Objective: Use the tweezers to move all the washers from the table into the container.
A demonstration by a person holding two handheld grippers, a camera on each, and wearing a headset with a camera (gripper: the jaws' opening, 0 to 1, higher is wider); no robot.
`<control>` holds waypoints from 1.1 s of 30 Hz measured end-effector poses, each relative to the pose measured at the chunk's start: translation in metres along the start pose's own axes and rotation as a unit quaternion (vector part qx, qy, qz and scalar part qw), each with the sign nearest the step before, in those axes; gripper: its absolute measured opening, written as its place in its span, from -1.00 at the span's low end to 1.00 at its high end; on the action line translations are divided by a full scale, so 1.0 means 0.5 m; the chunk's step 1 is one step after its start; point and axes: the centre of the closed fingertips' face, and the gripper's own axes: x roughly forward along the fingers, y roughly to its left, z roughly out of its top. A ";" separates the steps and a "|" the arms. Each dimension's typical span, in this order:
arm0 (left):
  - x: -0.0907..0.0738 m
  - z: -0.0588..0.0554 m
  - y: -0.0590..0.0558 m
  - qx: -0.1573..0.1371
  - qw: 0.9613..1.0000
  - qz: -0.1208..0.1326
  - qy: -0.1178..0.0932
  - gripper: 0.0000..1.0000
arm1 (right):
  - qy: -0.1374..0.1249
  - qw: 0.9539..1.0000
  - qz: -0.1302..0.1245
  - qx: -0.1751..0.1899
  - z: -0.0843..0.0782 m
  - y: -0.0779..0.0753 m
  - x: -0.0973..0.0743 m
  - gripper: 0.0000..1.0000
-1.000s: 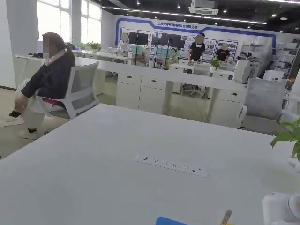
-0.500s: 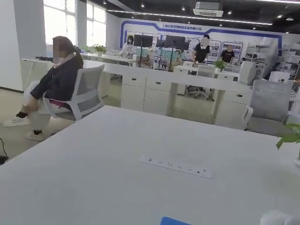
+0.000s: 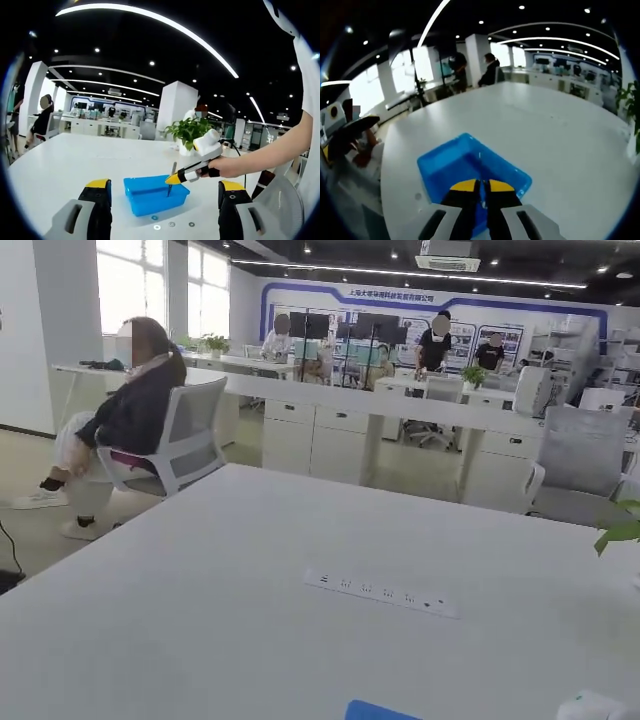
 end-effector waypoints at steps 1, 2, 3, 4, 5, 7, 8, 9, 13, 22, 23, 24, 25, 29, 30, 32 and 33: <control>0.000 -0.001 0.000 -0.001 1.000 0.000 0.001 0.79 | -0.003 1.000 -0.001 0.000 0.004 0.000 -0.002 -0.92; 0.000 -0.002 0.002 0.000 1.000 0.002 0.002 0.79 | -0.005 1.000 -0.002 0.000 0.007 0.000 -0.005 -0.92; 0.000 -0.002 0.002 0.000 1.000 0.002 0.003 0.79 | -0.010 1.000 -0.005 0.000 0.012 -0.001 -0.010 -0.92; 0.000 -0.002 0.003 0.000 1.000 0.002 0.003 0.79 | -0.013 1.000 -0.006 0.001 0.016 -0.001 -0.013 -0.92; 0.000 -0.003 0.003 0.000 1.000 0.003 0.004 0.79 | -0.020 1.000 -0.004 0.003 0.023 0.002 -0.019 -0.92; 0.000 -0.004 0.003 -0.001 1.000 0.002 0.005 0.79 | -0.028 1.000 -0.001 0.005 0.031 0.006 -0.027 -0.92; 0.000 -0.004 0.002 -0.002 1.000 0.001 0.006 0.79 | -0.031 1.000 0.000 0.005 0.035 0.010 -0.034 -0.92; 0.001 -0.005 0.001 -0.002 1.000 0.000 0.007 0.79 | -0.032 0.999 0.000 0.005 0.038 0.012 -0.038 -0.92; 0.003 -0.010 0.000 0.002 1.000 -0.002 0.015 0.79 | -0.038 0.999 0.003 -0.017 0.053 0.036 -0.062 -0.93; 0.004 -0.014 -0.003 0.003 1.000 -0.006 0.019 0.78 | -0.054 0.998 0.023 -0.038 0.093 0.093 -0.108 -0.93; 0.004 -0.014 -0.003 0.003 1.000 -0.006 0.019 0.78 | -0.056 0.997 0.024 -0.038 0.095 0.098 -0.111 -0.93; 0.004 -0.014 -0.003 0.003 1.000 -0.006 0.020 0.78 | -0.056 0.997 0.027 -0.038 0.097 0.104 -0.114 -0.93; 0.004 -0.015 -0.003 0.004 1.000 -0.006 0.020 0.78 | -0.058 0.997 0.029 -0.035 0.099 0.110 -0.117 -0.93; 0.003 -0.014 -0.001 0.003 1.000 -0.005 0.019 0.77 | -0.072 0.996 0.042 -0.022 0.105 0.141 -0.131 -0.93; 0.003 -0.014 -0.001 0.002 1.000 -0.004 0.020 0.77 | -0.074 0.996 0.046 -0.014 0.104 0.148 -0.132 -0.93; 0.003 -0.014 -0.001 0.003 1.000 -0.004 0.019 0.77 | -0.071 0.996 0.051 -0.008 0.095 0.155 -0.134 -0.93; 0.003 -0.014 -0.001 0.003 1.000 -0.004 0.019 0.77 | -0.070 0.996 0.050 -0.007 0.090 0.156 -0.134 -0.93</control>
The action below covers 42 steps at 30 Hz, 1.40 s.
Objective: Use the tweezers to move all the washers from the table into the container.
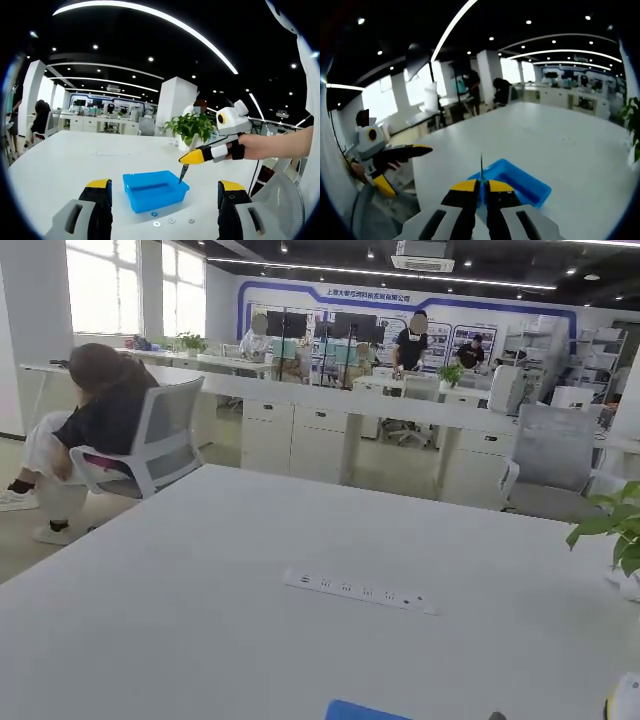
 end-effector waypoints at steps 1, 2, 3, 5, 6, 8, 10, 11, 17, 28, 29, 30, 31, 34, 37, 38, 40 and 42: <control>0.000 0.000 0.000 0.000 1.000 0.000 0.000 0.77 | 0.002 1.000 0.000 0.001 -0.006 0.002 -0.001 -0.93; 0.000 -0.001 0.000 -0.001 1.000 0.000 0.001 0.77 | 0.007 1.000 0.001 0.004 -0.017 0.005 -0.001 -0.93; 0.000 -0.001 0.000 -0.001 1.000 0.000 0.001 0.77 | 0.009 1.000 0.001 0.009 -0.023 0.006 -0.002 -0.93; 0.000 -0.002 0.000 -0.001 1.000 0.000 0.002 0.77 | 0.011 1.000 0.003 0.019 -0.038 0.012 -0.004 -0.93; 0.000 -0.003 0.000 -0.002 1.000 0.000 0.004 0.77 | 0.012 1.000 0.003 0.024 -0.043 0.013 -0.005 -0.93; 0.001 -0.006 -0.001 -0.003 1.000 -0.003 0.008 0.77 | 0.013 0.999 0.001 0.033 -0.057 0.017 -0.009 -0.93; 0.002 -0.007 -0.002 -0.001 1.000 -0.004 0.009 0.77 | 0.011 0.999 -0.001 0.040 -0.065 0.019 -0.012 -0.93; 0.002 -0.008 -0.003 0.000 1.000 -0.004 0.010 0.77 | 0.008 0.998 -0.004 0.056 -0.072 0.019 -0.014 -0.93; 0.000 -0.004 -0.004 -0.013 1.000 -0.009 0.003 0.77 | 0.005 0.994 -0.010 0.107 -0.118 0.021 -0.018 -0.93; 0.000 -0.007 -0.005 -0.009 1.000 -0.007 0.008 0.75 | 0.040 0.989 -0.020 0.141 -0.208 0.026 -0.014 -0.93; -0.001 -0.007 -0.005 -0.008 1.000 -0.007 0.008 0.75 | 0.040 0.989 -0.020 0.143 -0.210 0.026 -0.014 -0.93; -0.001 -0.007 -0.005 -0.007 1.000 -0.007 0.009 0.75 | 0.040 0.988 -0.020 0.146 -0.211 0.024 -0.014 -0.93; -0.001 -0.007 -0.005 -0.007 1.000 -0.007 0.008 0.75 | 0.038 0.988 -0.020 0.149 -0.210 0.024 -0.013 -0.93; -0.002 -0.006 -0.003 -0.007 1.000 -0.005 0.008 0.74 | 0.037 0.988 -0.020 0.148 -0.208 0.025 -0.008 -0.92; -0.002 -0.005 -0.002 -0.008 1.000 -0.005 0.007 0.74 | 0.045 0.989 -0.020 0.137 -0.210 0.026 0.000 -0.92; -0.002 -0.005 -0.003 -0.009 1.000 -0.005 0.006 0.74 | 0.047 0.990 -0.019 0.133 -0.210 0.027 0.002 -0.92; -0.002 -0.005 -0.003 -0.008 1.000 -0.006 0.007 0.73 | 0.050 0.990 -0.018 0.127 -0.209 0.030 0.005 -0.92; -0.001 -0.006 -0.004 -0.006 1.000 -0.007 0.008 0.73 | 0.051 0.991 -0.017 0.122 -0.208 0.033 0.007 -0.92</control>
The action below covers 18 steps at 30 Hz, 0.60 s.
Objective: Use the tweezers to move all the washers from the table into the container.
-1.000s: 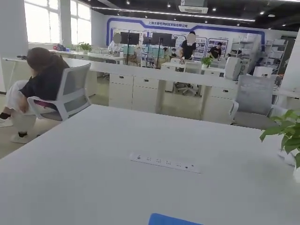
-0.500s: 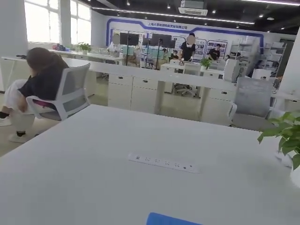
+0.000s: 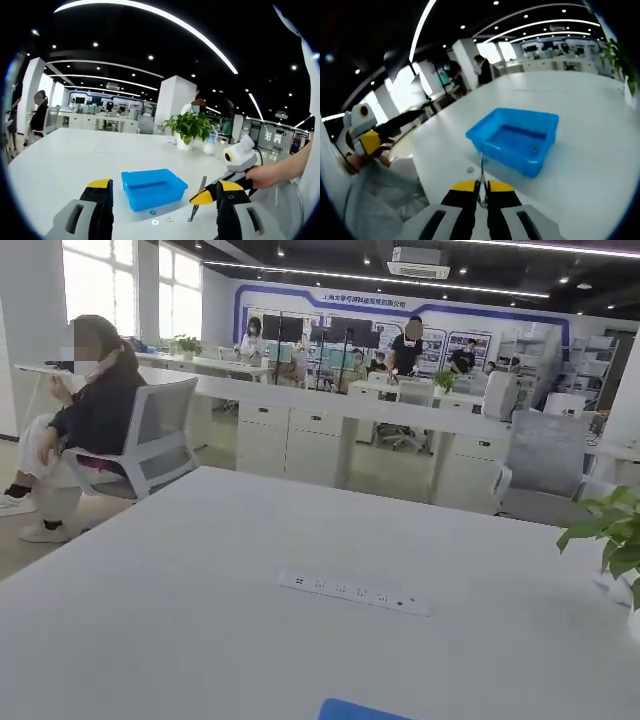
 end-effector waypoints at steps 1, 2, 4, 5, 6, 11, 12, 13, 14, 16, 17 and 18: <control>0.000 0.000 0.000 0.000 1.000 0.000 0.000 0.73 | 0.002 1.000 0.001 -0.003 -0.001 0.002 0.002 -0.92; 0.000 0.000 0.000 0.001 1.000 0.000 0.000 0.73 | 0.004 1.000 0.002 -0.006 -0.001 0.004 0.003 -0.92; 0.000 0.000 0.001 0.000 1.000 0.001 0.001 0.73 | 0.007 1.000 0.005 -0.017 -0.003 0.007 0.006 -0.92; 0.000 0.000 0.002 -0.001 1.000 0.001 0.000 0.73 | 0.008 1.000 0.006 -0.022 -0.004 0.009 0.006 -0.92; 0.000 -0.001 0.002 -0.002 1.000 0.002 0.001 0.73 | 0.007 1.000 0.006 -0.028 -0.003 0.010 0.008 -0.92; 0.001 -0.004 0.001 0.000 1.000 0.000 0.006 0.72 | 0.016 0.998 0.009 -0.063 -0.004 0.018 0.007 -0.92; 0.002 -0.005 0.001 0.000 1.000 -0.001 0.007 0.72 | 0.019 0.997 0.009 -0.072 -0.005 0.019 0.007 -0.92; 0.002 -0.006 0.000 0.001 1.000 -0.002 0.008 0.72 | 0.021 0.997 0.008 -0.079 -0.005 0.019 0.006 -0.92; 0.002 -0.007 -0.001 0.002 1.000 -0.002 0.009 0.72 | 0.023 0.996 0.008 -0.088 -0.006 0.018 0.006 -0.92; 0.002 -0.007 -0.002 0.003 1.000 -0.004 0.010 0.72 | 0.029 0.993 0.013 -0.111 -0.008 0.023 0.006 -0.92; 0.003 -0.008 -0.002 0.003 1.000 -0.004 0.011 0.72 | 0.033 0.992 0.015 -0.122 -0.009 0.026 0.006 -0.92; 0.003 -0.009 -0.002 0.003 1.000 -0.004 0.011 0.72 | 0.036 0.990 0.016 -0.133 -0.011 0.028 0.006 -0.92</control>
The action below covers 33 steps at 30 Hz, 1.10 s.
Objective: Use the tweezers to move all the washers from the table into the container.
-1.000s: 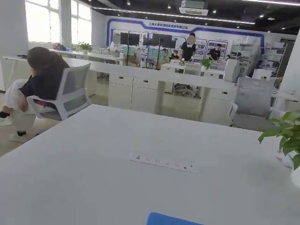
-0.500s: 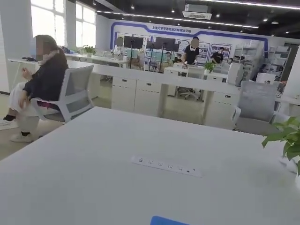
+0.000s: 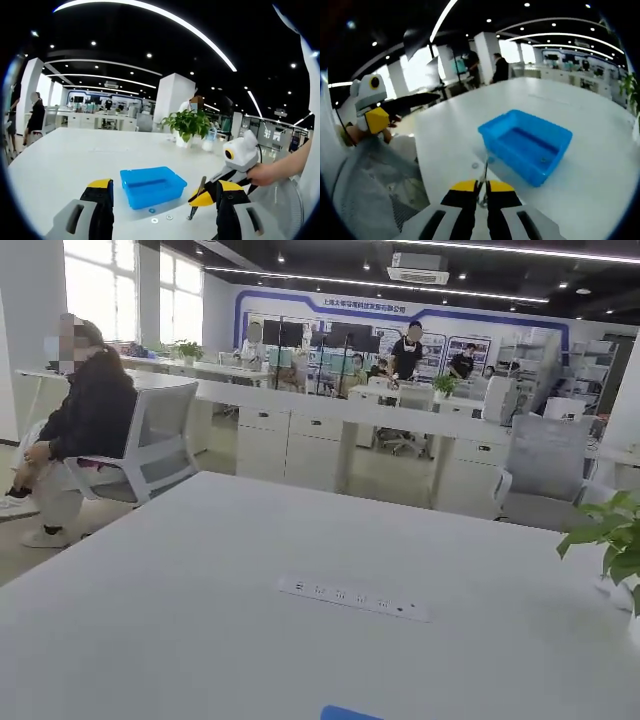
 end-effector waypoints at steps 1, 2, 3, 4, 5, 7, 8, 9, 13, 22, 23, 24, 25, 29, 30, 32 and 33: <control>0.000 -0.001 0.000 0.000 1.000 0.000 0.001 0.72 | 0.004 1.000 0.001 -0.012 -0.001 0.002 0.000 -0.92; 0.000 -0.001 0.000 0.001 1.000 0.000 0.001 0.72 | 0.008 1.000 0.003 -0.025 -0.002 0.004 0.000 -0.92; 0.000 -0.001 -0.001 0.001 1.000 -0.001 0.002 0.72 | 0.014 0.999 0.005 -0.041 -0.003 0.010 0.000 -0.92; 0.000 -0.002 -0.001 0.001 1.000 -0.001 0.002 0.71 | 0.017 0.999 0.007 -0.051 -0.003 0.013 0.001 -0.92; 0.000 -0.002 -0.001 0.002 1.000 -0.001 0.003 0.71 | 0.020 0.998 0.010 -0.063 -0.003 0.020 0.002 -0.92; 0.000 -0.003 -0.001 0.002 1.000 -0.002 0.003 0.71 | 0.025 0.997 0.014 -0.074 -0.003 0.030 0.007 -0.92; 0.000 -0.003 -0.001 0.002 1.000 -0.002 0.004 0.71 | 0.026 0.996 0.016 -0.081 -0.003 0.034 0.008 -0.92; 0.000 -0.003 -0.001 0.003 1.000 -0.002 0.004 0.71 | 0.025 0.996 0.017 -0.088 -0.002 0.038 0.011 -0.92; 0.000 -0.003 -0.001 0.002 1.000 0.000 0.003 0.71 | 0.027 0.995 0.015 -0.092 -0.004 0.034 0.011 -0.92; -0.004 0.010 0.001 -0.005 1.000 0.002 -0.013 0.73 | 0.040 0.995 0.013 -0.092 -0.028 0.022 0.006 -0.92; -0.003 0.011 0.000 -0.004 1.000 0.002 -0.014 0.73 | 0.039 0.995 0.012 -0.089 -0.027 0.022 0.006 -0.92; -0.003 0.010 0.000 -0.004 1.000 0.002 -0.013 0.73 | 0.034 0.996 0.009 -0.079 -0.025 0.025 0.008 -0.92; -0.003 0.008 0.001 -0.004 1.000 0.003 -0.010 0.72 | 0.033 0.996 0.009 -0.079 -0.024 0.025 0.009 -0.92; -0.001 0.003 0.002 -0.002 1.000 0.003 -0.004 0.72 | 0.036 0.995 0.010 -0.097 -0.020 0.031 0.015 -0.93; -0.001 0.002 0.002 -0.003 1.000 0.003 -0.002 0.71 | 0.035 0.995 0.010 -0.098 -0.019 0.032 0.017 -0.93; 0.003 -0.006 0.001 -0.006 1.000 0.000 0.009 0.71 | 0.026 0.996 0.005 -0.088 -0.015 0.028 0.019 -0.93; 0.005 -0.009 -0.002 -0.006 1.000 -0.004 0.013 0.70 | 0.022 0.997 0.005 -0.079 -0.014 0.029 0.021 -0.93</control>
